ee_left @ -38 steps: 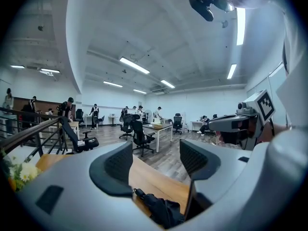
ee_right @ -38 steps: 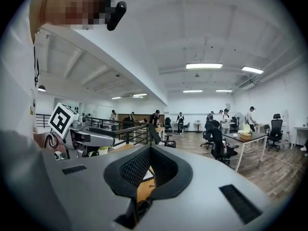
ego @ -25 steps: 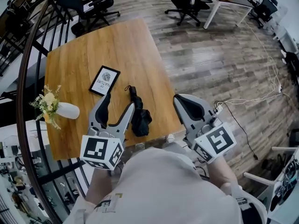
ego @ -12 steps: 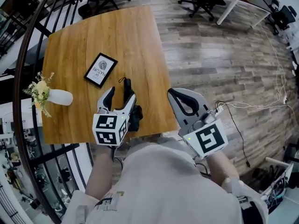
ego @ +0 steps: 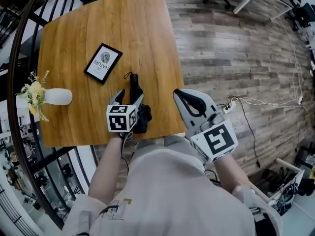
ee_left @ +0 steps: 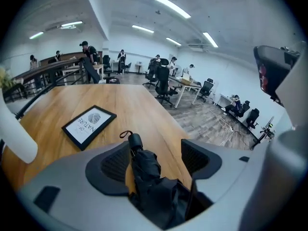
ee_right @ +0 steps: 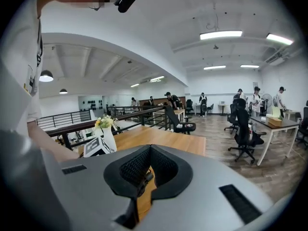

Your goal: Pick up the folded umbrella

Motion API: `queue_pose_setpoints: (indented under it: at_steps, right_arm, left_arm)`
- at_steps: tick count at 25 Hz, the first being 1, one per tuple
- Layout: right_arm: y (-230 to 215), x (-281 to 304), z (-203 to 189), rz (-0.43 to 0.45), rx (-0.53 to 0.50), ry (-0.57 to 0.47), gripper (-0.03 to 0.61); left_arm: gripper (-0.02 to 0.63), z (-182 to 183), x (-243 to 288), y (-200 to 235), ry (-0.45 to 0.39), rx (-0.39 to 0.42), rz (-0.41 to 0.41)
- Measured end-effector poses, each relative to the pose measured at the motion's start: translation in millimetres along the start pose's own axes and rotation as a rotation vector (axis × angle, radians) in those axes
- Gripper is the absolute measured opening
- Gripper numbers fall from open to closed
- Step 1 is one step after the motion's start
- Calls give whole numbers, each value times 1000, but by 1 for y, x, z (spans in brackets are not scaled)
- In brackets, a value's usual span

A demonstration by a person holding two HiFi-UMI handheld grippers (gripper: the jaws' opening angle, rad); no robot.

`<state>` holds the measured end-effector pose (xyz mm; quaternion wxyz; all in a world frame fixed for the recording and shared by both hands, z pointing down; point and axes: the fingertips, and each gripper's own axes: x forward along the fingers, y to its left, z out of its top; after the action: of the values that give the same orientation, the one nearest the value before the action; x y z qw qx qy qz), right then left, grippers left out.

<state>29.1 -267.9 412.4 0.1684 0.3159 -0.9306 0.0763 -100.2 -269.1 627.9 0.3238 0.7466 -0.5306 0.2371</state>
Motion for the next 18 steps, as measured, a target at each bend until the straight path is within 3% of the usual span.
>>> queue_pose_setpoints:
  at_steps: [8, 14, 18]
  right_arm:
    - [20, 34, -44, 20, 137, 82, 28]
    - [13, 46, -57, 8, 183, 115, 28]
    - [16, 48, -61, -8, 190, 113, 28]
  left_arm:
    - [348, -74, 57, 21, 237, -38, -39]
    - [354, -102, 82, 30, 329, -26, 21]
    - [354, -117, 86, 36, 348, -105, 25]
